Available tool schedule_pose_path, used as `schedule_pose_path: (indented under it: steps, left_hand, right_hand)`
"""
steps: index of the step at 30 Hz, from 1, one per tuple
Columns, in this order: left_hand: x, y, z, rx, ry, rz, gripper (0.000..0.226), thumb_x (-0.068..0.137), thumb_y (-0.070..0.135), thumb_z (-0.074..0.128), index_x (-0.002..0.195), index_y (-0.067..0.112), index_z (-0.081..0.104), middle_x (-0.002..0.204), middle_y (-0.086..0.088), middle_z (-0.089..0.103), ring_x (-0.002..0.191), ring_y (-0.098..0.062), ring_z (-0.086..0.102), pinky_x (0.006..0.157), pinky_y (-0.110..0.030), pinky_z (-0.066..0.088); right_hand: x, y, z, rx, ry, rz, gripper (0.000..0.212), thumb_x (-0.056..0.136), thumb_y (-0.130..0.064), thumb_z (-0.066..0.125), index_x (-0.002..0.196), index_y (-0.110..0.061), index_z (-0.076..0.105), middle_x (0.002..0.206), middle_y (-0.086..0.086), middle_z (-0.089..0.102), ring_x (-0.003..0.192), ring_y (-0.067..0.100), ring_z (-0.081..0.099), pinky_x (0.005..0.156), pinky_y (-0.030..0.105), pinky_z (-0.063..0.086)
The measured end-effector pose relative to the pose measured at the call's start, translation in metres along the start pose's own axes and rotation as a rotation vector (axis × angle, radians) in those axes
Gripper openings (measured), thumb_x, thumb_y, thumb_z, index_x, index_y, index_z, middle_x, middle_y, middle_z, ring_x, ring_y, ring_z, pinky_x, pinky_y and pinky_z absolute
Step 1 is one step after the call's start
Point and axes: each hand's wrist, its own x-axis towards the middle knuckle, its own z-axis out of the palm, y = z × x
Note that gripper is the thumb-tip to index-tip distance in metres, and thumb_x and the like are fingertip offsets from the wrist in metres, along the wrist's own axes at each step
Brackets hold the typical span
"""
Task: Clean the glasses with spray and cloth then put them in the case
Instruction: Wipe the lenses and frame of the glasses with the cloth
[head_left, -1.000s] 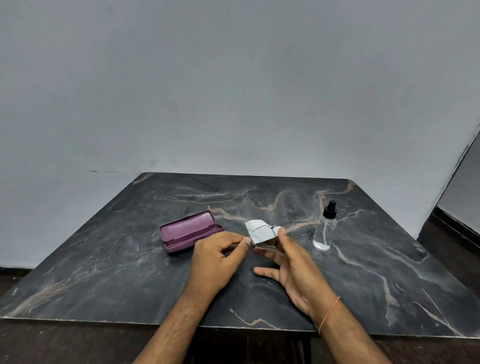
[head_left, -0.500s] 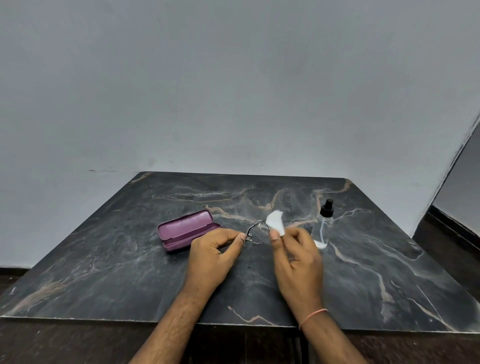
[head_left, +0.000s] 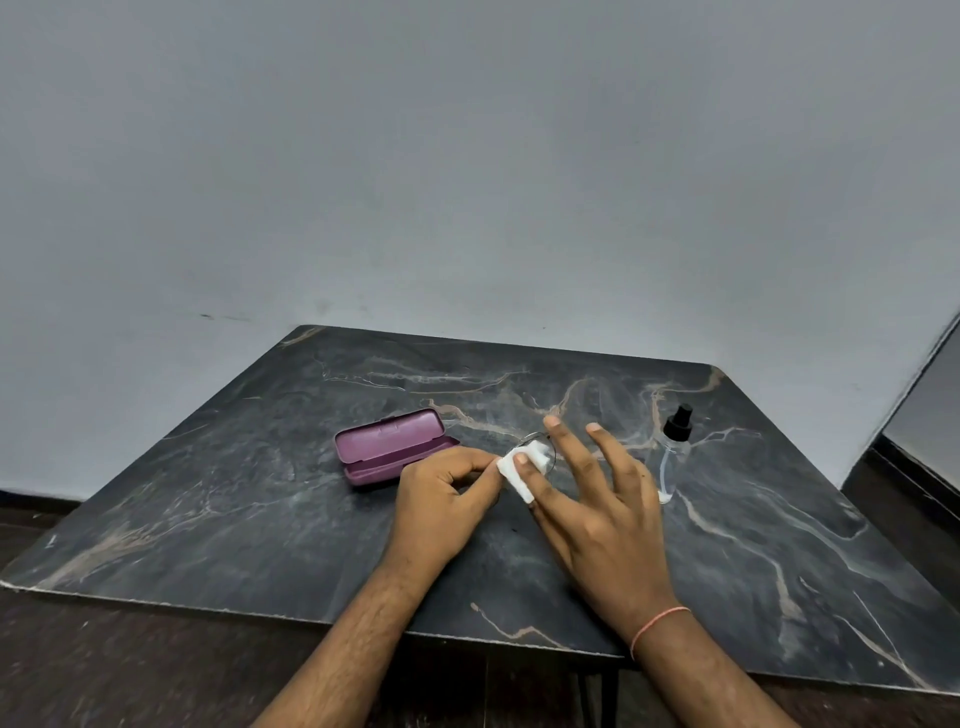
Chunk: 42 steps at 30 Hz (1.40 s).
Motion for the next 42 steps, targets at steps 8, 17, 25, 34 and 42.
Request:
schedule_pose_path:
  steps: [8, 17, 25, 34, 42]
  left_hand:
    - [-0.001, 0.0, 0.001, 0.073, -0.019, 0.041, 0.022, 0.094, 0.042, 0.071, 0.086, 0.028, 0.086, 0.076, 0.026, 0.075, 0.072, 0.003, 0.071, 0.072, -0.013, 0.052]
    - [-0.001, 0.002, 0.0, 0.046, -0.012, 0.026, 0.021, 0.094, 0.043, 0.073, 0.09, 0.028, 0.088, 0.078, 0.026, 0.077, 0.074, 0.003, 0.073, 0.074, -0.012, 0.052]
    - [0.001, 0.004, -0.003, 0.042, 0.035, -0.032, 0.015, 0.099, 0.018, 0.082, 0.086, 0.024, 0.088, 0.067, 0.013, 0.074, 0.066, -0.003, 0.07, 0.071, -0.018, 0.054]
    - [0.001, 0.004, -0.004, 0.018, 0.05, -0.07, 0.017, 0.1, 0.018, 0.082, 0.085, 0.025, 0.087, 0.07, 0.005, 0.078, 0.064, -0.017, 0.073, 0.068, -0.027, 0.058]
    - [0.001, -0.002, -0.005, -0.049, 0.049, -0.102, 0.023, 0.092, 0.049, 0.073, 0.091, 0.032, 0.088, 0.08, 0.006, 0.082, 0.067, -0.017, 0.077, 0.07, -0.039, 0.065]
  right_hand:
    - [0.003, -0.002, 0.006, 0.002, -0.02, 0.115, 0.043, 0.112, -0.049, 0.049, 0.154, -0.045, 0.054, 0.177, -0.003, 0.031, 0.155, 0.037, 0.038, 0.107, 0.057, 0.04]
    - [0.0, 0.001, 0.002, 0.001, -0.019, 0.228, 0.041, 0.106, -0.046, 0.057, 0.147, -0.045, 0.061, 0.175, -0.004, 0.035, 0.154, 0.036, 0.038, 0.103, 0.057, 0.042]
    - [0.0, -0.001, -0.002, 0.029, -0.028, 0.213, 0.044, 0.104, -0.044, 0.061, 0.148, -0.045, 0.061, 0.171, -0.003, 0.042, 0.15, 0.036, 0.044, 0.101, 0.055, 0.046]
    - [0.0, -0.006, -0.004, 0.07, -0.036, 0.213, 0.044, 0.1, -0.041, 0.063, 0.143, -0.041, 0.067, 0.158, -0.004, 0.058, 0.136, 0.033, 0.054, 0.09, 0.053, 0.05]
    - [-0.002, -0.007, -0.004, 0.077, -0.017, 0.191, 0.045, 0.098, -0.04, 0.066, 0.143, -0.042, 0.067, 0.136, -0.003, 0.061, 0.121, 0.03, 0.055, 0.084, 0.048, 0.05]
